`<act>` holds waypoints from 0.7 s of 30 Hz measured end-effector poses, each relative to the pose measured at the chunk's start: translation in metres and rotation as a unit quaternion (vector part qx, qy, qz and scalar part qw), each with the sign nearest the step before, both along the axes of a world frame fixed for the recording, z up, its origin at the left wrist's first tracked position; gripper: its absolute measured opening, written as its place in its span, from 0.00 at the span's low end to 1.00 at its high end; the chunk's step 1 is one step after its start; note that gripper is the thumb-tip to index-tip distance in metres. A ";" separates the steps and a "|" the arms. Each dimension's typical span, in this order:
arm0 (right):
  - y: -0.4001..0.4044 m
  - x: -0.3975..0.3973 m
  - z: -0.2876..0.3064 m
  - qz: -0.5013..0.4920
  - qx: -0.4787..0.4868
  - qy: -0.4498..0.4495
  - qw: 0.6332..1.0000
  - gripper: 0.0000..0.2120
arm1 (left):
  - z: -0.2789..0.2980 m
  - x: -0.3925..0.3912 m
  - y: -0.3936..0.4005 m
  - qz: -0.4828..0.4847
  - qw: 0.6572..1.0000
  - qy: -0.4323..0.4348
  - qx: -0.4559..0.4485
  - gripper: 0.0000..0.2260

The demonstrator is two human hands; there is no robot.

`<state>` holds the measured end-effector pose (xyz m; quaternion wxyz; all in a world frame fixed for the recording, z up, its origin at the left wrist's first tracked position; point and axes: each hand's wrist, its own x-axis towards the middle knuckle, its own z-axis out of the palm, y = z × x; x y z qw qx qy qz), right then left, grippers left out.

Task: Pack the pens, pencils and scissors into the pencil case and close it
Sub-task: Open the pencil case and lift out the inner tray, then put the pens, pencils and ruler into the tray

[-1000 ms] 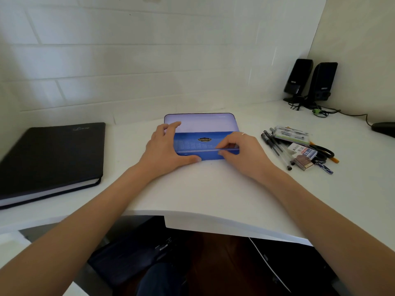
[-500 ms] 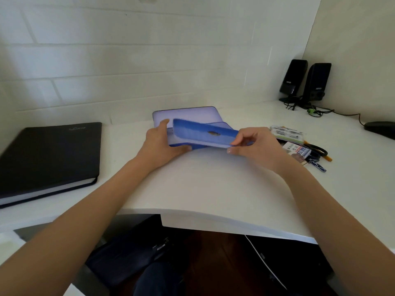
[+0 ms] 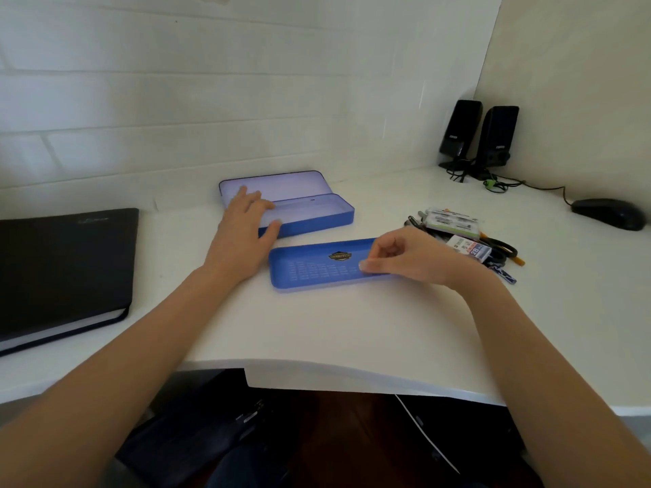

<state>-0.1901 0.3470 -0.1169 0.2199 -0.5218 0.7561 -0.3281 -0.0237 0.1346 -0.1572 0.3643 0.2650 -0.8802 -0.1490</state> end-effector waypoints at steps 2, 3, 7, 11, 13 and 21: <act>-0.002 -0.003 0.000 -0.056 -0.065 -0.007 0.996 0.11 | 0.003 0.002 0.014 -0.049 0.998 0.023 -0.042 0.11; -0.002 -0.007 0.000 -0.101 -0.111 0.002 0.989 0.10 | 0.004 0.002 0.021 -0.075 0.996 0.013 -0.053 0.10; 0.009 -0.035 0.003 -0.286 -0.194 0.099 0.933 0.05 | 0.006 -0.002 0.034 -0.124 0.991 -0.054 -0.016 0.09; 0.028 -0.068 0.009 -0.350 -0.062 0.168 0.920 0.08 | 0.009 -0.004 0.033 -0.127 0.985 -0.060 0.095 0.09; 0.038 -0.083 0.015 -0.362 0.011 0.182 0.914 0.07 | 0.010 -0.008 0.033 -0.135 0.983 -0.063 0.112 0.10; 0.031 -0.088 0.001 -0.327 -0.066 0.198 0.922 0.03 | 0.015 -0.050 0.056 -0.192 0.969 -0.088 0.125 0.10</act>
